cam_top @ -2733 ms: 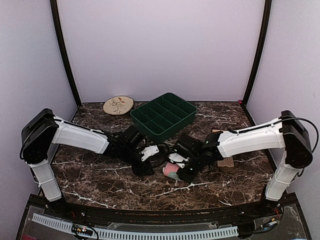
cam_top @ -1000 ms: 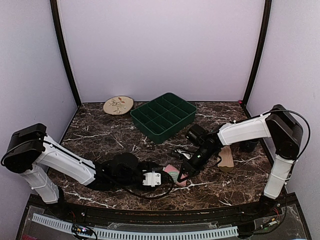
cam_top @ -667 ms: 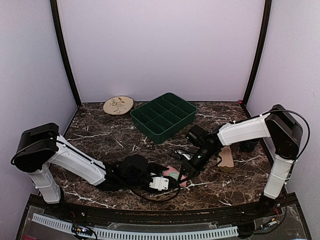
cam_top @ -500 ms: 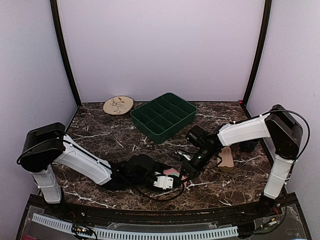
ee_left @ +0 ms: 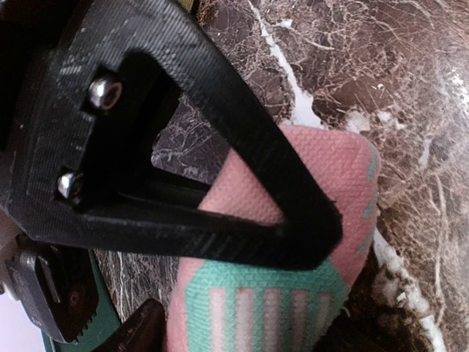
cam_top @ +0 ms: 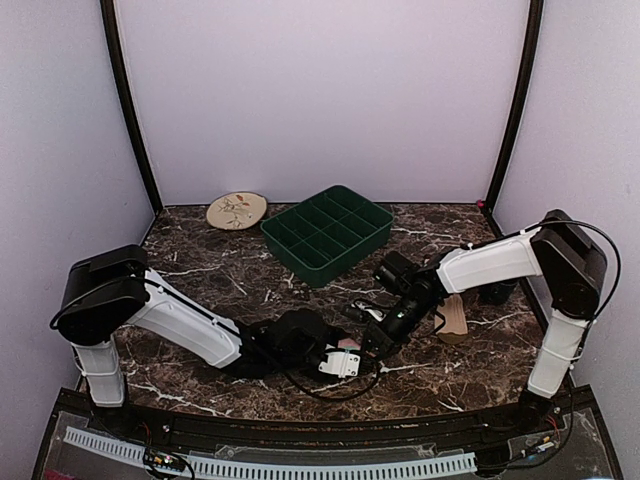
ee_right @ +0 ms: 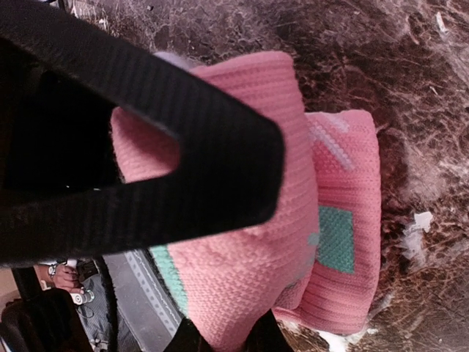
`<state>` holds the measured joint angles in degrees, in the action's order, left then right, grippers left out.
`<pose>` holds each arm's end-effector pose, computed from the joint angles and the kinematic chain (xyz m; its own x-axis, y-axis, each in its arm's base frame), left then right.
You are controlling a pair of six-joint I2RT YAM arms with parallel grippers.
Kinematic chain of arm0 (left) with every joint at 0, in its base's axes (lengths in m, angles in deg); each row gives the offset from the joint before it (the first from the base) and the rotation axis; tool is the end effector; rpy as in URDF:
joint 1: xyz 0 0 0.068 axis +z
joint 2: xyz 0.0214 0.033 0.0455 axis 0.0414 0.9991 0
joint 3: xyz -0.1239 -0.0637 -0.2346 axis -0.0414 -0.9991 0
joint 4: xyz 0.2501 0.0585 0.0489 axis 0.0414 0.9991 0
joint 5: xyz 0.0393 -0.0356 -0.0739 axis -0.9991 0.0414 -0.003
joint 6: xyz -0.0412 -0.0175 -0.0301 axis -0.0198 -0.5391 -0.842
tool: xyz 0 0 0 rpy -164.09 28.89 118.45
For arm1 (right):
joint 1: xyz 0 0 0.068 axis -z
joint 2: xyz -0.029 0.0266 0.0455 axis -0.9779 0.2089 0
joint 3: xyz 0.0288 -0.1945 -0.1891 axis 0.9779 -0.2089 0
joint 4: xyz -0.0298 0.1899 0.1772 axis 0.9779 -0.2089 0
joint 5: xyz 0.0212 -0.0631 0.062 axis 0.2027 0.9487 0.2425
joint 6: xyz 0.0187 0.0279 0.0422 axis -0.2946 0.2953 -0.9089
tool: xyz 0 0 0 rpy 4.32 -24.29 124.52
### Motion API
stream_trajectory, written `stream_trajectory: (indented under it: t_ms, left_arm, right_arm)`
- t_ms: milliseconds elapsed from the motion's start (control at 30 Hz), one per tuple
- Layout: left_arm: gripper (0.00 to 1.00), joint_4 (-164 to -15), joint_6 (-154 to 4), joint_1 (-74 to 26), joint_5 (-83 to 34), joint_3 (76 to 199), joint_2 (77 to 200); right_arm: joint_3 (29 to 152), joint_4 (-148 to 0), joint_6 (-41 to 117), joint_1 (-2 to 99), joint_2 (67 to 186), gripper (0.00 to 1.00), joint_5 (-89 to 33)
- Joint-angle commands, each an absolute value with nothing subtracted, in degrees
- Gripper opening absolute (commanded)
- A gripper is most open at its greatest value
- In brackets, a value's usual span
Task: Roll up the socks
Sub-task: Pick up the sock from the center of the board.
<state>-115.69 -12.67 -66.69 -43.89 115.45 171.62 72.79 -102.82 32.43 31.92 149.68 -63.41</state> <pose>0.1416 -0.3507 0.1299 0.5467 0.6915 -0.4722 0.6827 -0.0417 0.7295 0.2058 0.2483 0.1381 -0.7965 -0.5966 -0.0983 -0.4825 0.5291 0.6980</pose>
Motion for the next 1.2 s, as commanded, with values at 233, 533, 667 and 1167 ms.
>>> stream_trajectory:
  t_ms: [233,533,667,1167]
  left_arm:
    - [0.63,-108.5,-14.5,-66.1,-44.1,120.7,175.1]
    - [0.41,-99.2,-16.0,-64.8,-35.9,124.7,176.6]
    - [0.36,-94.7,-16.4,-64.2,-30.9,126.1,177.1]
    - [0.33,-83.6,-20.6,-61.3,-28.5,127.3,174.1]
  right_arm:
    - [70.4,-105.9,33.0,31.8,150.5,0.00,-62.7]
    - [69.5,-105.1,32.6,31.8,150.7,0.00,-63.4]
    - [68.5,-104.8,32.2,31.8,150.1,0.05,-62.9]
    - [64.8,-103.2,26.9,35.4,140.9,0.46,-58.1]
